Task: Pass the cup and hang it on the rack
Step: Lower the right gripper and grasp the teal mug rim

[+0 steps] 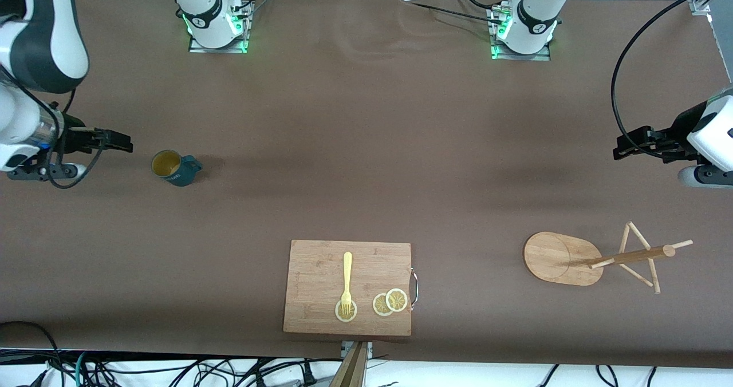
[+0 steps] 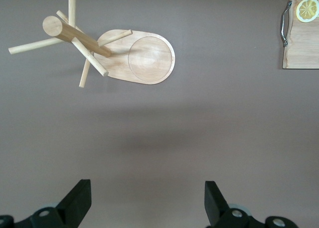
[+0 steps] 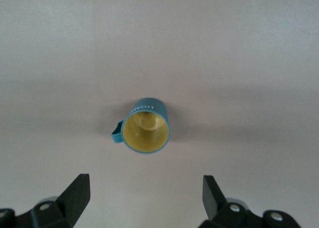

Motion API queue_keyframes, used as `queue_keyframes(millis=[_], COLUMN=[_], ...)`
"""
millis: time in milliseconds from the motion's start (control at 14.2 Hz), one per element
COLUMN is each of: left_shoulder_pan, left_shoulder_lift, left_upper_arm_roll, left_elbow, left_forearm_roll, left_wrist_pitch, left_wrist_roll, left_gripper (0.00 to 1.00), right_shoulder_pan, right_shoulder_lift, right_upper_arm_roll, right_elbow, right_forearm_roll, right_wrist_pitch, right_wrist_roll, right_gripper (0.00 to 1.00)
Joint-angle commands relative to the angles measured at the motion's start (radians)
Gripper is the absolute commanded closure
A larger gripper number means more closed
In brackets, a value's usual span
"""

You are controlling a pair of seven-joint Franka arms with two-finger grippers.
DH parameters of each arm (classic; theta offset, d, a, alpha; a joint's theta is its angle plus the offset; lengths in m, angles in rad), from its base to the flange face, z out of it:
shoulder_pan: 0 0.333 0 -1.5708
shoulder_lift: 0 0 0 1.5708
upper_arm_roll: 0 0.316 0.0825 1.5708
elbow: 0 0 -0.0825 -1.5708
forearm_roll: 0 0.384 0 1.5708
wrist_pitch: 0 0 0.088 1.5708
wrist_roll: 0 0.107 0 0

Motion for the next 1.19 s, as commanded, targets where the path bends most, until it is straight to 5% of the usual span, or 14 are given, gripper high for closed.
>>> queue_keyframes(millis=[0, 492, 773, 983, 1124], left_shoulder_pan=[0.004, -0.005, -0.023, -0.014, -0.019], left_shoulder_lift=[0.007, 0.007, 0.007, 0.005, 0.007], left_upper_arm_roll=[0.003, 0.003, 0.002, 0.003, 0.003], left_elbow=[0.016, 0.023, 0.026, 0.028, 0.028], left_forearm_roll=[-0.006, -0.006, -0.006, -0.008, -0.006], left_wrist_pitch=[-0.016, -0.017, -0.013, -0.013, -0.013], left_wrist_roll=[-0.003, -0.006, -0.007, -0.006, -0.006], left_gripper=[0.0, 0.0, 0.0, 0.0, 0.0], right_shoulder_pan=[-0.002, -0.003, -0.005, -0.003, -0.003], right_shoulder_lift=[-0.035, -0.035, -0.012, 0.024, 0.041], right_upper_arm_roll=[-0.008, -0.04, -0.041, -0.04, -0.04], right_elbow=[-0.134, -0.428, -0.441, -0.439, -0.439], right_forearm_roll=[-0.015, -0.015, -0.012, -0.012, -0.012], right_wrist_pitch=[0.13, 0.543, 0.557, 0.591, 0.595], right_wrist_roll=[-0.014, -0.015, -0.009, -0.009, -0.012], right_gripper=[0.0, 0.0, 0.03, 0.2, 0.45])
